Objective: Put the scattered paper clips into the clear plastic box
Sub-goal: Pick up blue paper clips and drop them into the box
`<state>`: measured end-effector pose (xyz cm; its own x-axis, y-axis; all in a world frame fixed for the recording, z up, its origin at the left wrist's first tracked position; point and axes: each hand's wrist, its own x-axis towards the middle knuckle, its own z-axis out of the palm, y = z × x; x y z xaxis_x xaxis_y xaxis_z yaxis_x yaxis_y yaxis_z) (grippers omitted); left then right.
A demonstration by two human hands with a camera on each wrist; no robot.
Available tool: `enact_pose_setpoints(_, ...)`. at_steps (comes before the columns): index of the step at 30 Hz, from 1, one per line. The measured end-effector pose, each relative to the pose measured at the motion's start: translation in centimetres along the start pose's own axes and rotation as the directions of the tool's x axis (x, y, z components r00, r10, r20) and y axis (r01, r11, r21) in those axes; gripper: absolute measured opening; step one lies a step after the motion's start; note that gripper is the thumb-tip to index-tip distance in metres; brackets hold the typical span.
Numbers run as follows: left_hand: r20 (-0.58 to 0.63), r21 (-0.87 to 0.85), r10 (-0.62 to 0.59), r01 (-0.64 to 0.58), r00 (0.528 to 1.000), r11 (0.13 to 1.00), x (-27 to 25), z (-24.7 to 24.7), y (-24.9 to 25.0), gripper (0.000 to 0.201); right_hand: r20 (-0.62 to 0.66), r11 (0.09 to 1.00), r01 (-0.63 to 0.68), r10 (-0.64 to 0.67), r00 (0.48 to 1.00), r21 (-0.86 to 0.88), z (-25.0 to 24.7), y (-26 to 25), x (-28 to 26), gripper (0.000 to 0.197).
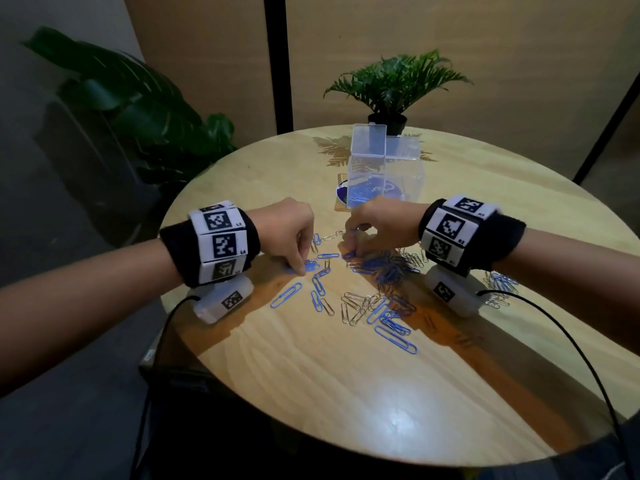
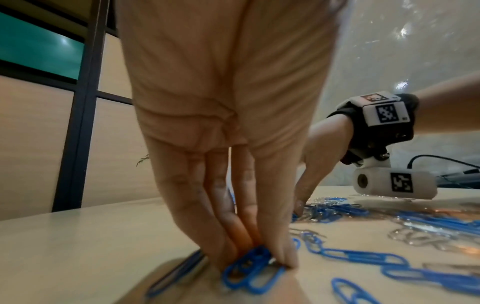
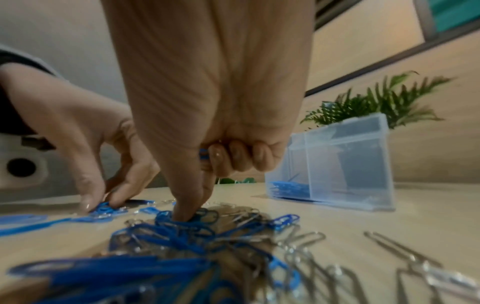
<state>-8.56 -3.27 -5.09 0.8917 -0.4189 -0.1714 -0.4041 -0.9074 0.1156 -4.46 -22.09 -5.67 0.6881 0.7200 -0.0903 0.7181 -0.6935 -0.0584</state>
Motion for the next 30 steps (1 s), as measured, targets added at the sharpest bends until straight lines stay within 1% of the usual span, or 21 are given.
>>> enact_pose_setpoints(3,0.007,0.015,0.026,-0.026,1.0,1.0,0.0,0.2,0.5,0.007,0.076,0.997,-0.032,0.037,0.996,-0.073,0.2,-0.6,0.2,0.023)
enact_pose_setpoints(5,0.005,0.04,0.026,-0.026,1.0,0.999,-0.1,0.5,0.8,0.008,0.112,0.992,-0.05,0.064,0.992,-0.117,0.1,-1.1,0.2,0.022)
enact_pose_setpoints(8,-0.001,0.033,0.026,-0.026,1.0,0.999,0.0,0.8,0.8,0.01,0.152,0.986,-0.06,0.085,0.985,-0.158,0.2,-1.4,0.0,0.013)
enact_pose_setpoints(9,-0.01,0.024,0.027,-0.026,1.0,0.999,0.1,0.7,0.7,0.011,0.163,0.982,-0.073,0.102,0.981,-0.176,0.3,-1.5,-0.1,0.014)
enact_pose_setpoints(11,-0.012,-0.028,0.026,-0.026,1.0,0.999,0.4,0.7,0.3,0.011,0.183,0.977,-0.086,0.122,0.976,-0.193,0.6,-1.4,-0.3,0.029)
enact_pose_setpoints(12,0.004,-0.076,0.025,-0.025,1.0,0.997,0.4,0.7,0.1,0.012,0.189,0.981,-0.084,0.118,0.975,-0.177,0.6,-1.2,-0.4,0.034)
enact_pose_setpoints(13,0.024,-0.13,0.026,-0.023,0.999,0.991,0.5,0.7,-0.2,0.013,0.192,0.986,-0.087,0.113,0.975,-0.141,0.5,-1.0,-0.6,0.033)
enact_pose_setpoints(14,0.046,-0.186,0.029,-0.02,0.999,0.982,0.5,0.7,-0.5,0.015,0.194,0.993,-0.093,0.107,0.975,-0.079,0.3,-0.7,-0.8,0.027)
enact_pose_setpoints(15,0.066,-0.249,0.035,-0.017,0.997,0.968,0.5,0.7,-0.9,0.016,0.193,0.994,-0.108,0.103,0.976,0.016,0.1,-0.4,-1.0,0.021)
enact_pose_setpoints(16,0.078,-0.315,0.046,-0.019,0.996,0.949,0.4,0.6,-1.3,0.016,0.195,0.982,-0.129,0.102,0.975,0.135,-0.2,-0.2,-1.2,0.018)
enact_pose_setpoints(17,0.075,-0.376,0.058,-0.026,0.995,0.926,0.4,0.5,-1.6,0.013,0.206,0.947,-0.16,0.104,0.973,0.278,-0.5,0.0,-1.4,0.02)
enact_pose_setpoints(18,0.06,-0.432,0.063,-0.031,0.996,0.901,0.3,0.4,-2.0,0.009,0.22,0.88,-0.192,0.103,0.97,0.434,-0.7,0.0,-1.6,0.024)
enact_pose_setpoints(20,0.029,-0.525,0.042,-0.021,0.999,0.851,0.2,0.3,-2.4,0.003,0.249,0.694,-0.228,0.073,0.966,0.683,-1.1,0.1,-2.0,0.025)
enact_pose_setpoints(21,0.02,-0.56,0.028,-0.012,0.999,0.828,0.2,0.3,-2.5,0.003,0.254,0.615,-0.227,0.045,0.966,0.755,-1.1,0.2,-2.0,0.025)
enact_pose_setpoints(22,0.015,-0.586,0.019,-0.006,1.0,0.81,0.2,0.3,-2.7,0.005,0.256,0.559,-0.222,0.019,0.967,0.799,-1.2,0.3,-2.0,0.024)
enact_pose_setpoints(23,0.013,-0.606,0.013,-0.002,1.0,0.796,0.2,0.4,-2.8,0.008,0.255,0.527,-0.216,-0.002,0.967,0.822,-1.2,0.3,-1.9,0.024)
enact_pose_setpoints(26,0.01,-0.648,0.005,0.003,1.0,0.762,0.0,0.5,-3.0,0.013,0.265,0.514,-0.222,-0.011,0.964,0.829,-0.9,0.4,-1.6,0.023)
enact_pose_setpoints(28,0.02,-0.724,-0.005,0.018,1.0,0.689,-0.2,0.6,-2.9,0.015,0.274,0.457,-0.252,0.019,0.962,0.853,-0.6,0.3,-1.5,0.026)
enact_pose_setpoints(30,0.022,-0.794,-0.04,0.042,0.999,0.607,-0.4,0.6,-2.8,0.015,0.272,0.352,-0.269,0.042,0.961,0.897,-0.6,0.1,-1.3,0.03)
